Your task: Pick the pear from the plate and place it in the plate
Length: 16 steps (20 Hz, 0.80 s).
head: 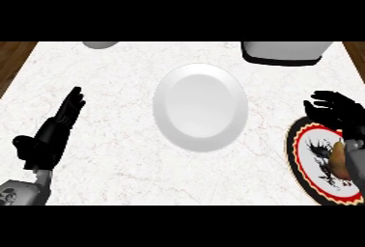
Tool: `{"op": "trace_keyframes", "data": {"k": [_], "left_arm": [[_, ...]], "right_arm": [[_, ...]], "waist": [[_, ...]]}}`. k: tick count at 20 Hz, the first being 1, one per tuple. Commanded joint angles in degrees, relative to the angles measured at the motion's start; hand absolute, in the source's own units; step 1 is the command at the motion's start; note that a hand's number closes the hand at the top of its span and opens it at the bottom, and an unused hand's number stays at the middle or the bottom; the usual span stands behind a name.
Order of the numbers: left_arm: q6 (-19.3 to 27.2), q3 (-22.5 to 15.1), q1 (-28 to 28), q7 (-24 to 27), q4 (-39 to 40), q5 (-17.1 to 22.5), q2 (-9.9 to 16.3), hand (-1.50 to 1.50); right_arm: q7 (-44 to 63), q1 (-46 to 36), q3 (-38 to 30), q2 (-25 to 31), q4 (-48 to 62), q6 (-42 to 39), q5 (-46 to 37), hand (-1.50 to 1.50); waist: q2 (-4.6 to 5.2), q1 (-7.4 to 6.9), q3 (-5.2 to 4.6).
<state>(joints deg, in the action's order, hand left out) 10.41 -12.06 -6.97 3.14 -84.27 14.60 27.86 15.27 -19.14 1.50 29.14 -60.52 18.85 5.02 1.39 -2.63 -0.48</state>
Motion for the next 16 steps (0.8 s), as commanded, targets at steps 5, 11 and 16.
{"op": "trace_keyframes", "data": {"k": [5,11,16], "left_arm": [[-3.34,2.24,4.2,5.59,6.13,1.1,-3.18,0.0],[-2.56,1.98,4.7,5.39,6.65,-0.04,-5.55,0.0],[-1.63,1.45,4.35,6.73,8.42,-2.1,-6.95,0.0]], "right_arm": [[-3.87,-5.3,1.95,-8.14,9.83,18.03,-12.02,-1.5],[18.7,2.3,12.08,-3.23,-9.29,22.1,-25.44,-1.5],[34.19,-1.34,11.92,7.09,-12.56,6.15,-26.97,-1.5]], "waist": [[-1.25,1.9,0.48],[-1.81,3.21,0.32],[-1.82,3.29,0.26]]}}
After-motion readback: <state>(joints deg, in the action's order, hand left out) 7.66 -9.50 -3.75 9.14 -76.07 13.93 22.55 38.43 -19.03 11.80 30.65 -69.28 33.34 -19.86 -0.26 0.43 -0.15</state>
